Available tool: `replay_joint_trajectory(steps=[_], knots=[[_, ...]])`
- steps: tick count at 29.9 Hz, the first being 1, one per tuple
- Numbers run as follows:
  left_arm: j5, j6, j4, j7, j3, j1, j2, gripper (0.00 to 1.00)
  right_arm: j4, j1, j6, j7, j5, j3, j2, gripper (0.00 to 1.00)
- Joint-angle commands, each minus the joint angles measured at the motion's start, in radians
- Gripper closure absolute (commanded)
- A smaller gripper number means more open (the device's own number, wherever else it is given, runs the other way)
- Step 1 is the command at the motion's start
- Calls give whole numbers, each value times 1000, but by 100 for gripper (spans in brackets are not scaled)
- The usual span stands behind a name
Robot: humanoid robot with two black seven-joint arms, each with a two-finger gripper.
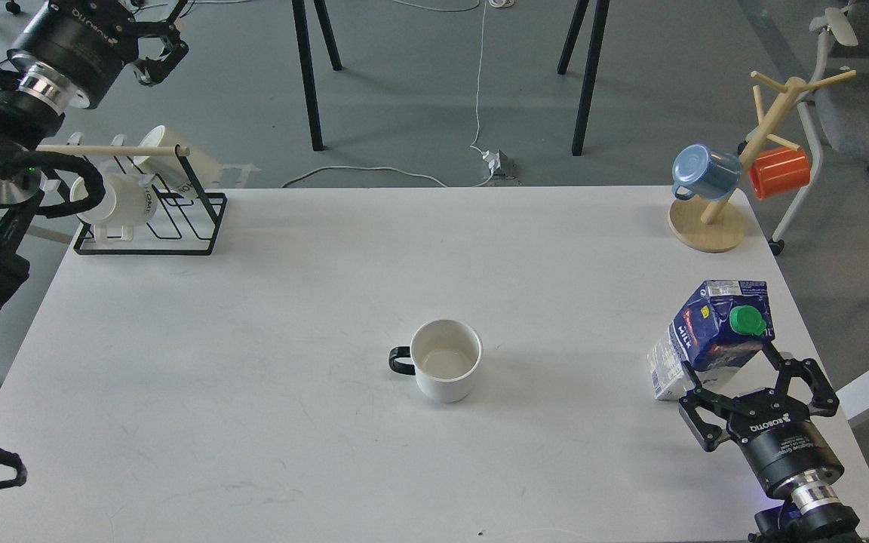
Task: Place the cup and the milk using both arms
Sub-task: 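Close the right gripper around the milk carton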
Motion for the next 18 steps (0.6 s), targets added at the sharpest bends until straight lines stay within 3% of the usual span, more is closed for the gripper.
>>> replay_joint_trajectory(steps=[1, 8, 18], knots=[[0, 0, 1, 0, 1, -1, 1, 1, -1, 4, 0, 1, -8, 15, 36, 7], [2, 2, 7, 0, 1, -3, 1, 1, -3, 2, 0, 1, -9, 76, 39, 26], [2, 3, 9, 0, 5, -1, -1, 1, -35, -3, 0, 1, -9, 92, 40, 30]])
